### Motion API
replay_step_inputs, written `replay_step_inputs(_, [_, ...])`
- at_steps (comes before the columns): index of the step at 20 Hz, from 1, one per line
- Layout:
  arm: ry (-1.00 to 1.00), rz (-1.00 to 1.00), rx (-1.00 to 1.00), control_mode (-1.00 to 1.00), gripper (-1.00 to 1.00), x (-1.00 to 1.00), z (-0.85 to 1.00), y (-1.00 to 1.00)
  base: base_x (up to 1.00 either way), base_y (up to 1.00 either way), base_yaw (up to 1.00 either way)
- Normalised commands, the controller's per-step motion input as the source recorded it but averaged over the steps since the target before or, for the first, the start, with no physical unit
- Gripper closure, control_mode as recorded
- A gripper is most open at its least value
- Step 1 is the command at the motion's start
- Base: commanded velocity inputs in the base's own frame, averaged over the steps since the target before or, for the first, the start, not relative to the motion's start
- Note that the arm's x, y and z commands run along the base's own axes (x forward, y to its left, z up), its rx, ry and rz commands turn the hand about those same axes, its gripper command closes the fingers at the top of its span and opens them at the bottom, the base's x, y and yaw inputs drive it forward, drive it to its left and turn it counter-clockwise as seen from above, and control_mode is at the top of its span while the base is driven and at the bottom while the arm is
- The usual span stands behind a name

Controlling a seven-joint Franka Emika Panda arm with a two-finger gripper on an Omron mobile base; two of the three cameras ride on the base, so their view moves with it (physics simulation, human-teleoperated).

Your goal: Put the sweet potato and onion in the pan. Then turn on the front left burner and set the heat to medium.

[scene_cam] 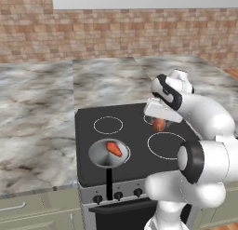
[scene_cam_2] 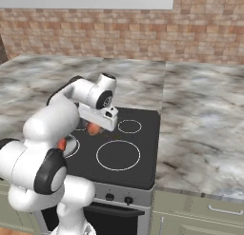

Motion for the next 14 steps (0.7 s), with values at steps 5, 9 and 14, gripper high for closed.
replay_step_inputs(5, [0.02, 0.13, 0.00, -1.00, 1.00, 0.00, 0.16, 0.97, 0.00, 0.00, 0.00])
replay_step_inputs(9, [0.01, 0.15, 0.00, -1.00, 1.00, 0.00, 0.08, 0.79, 0.00, 0.00, 0.00])
replay_step_inputs(14, [0.00, 0.13, 0.00, -1.00, 1.00, 0.00, 0.01, 0.59, 0.00, 0.00, 0.00])
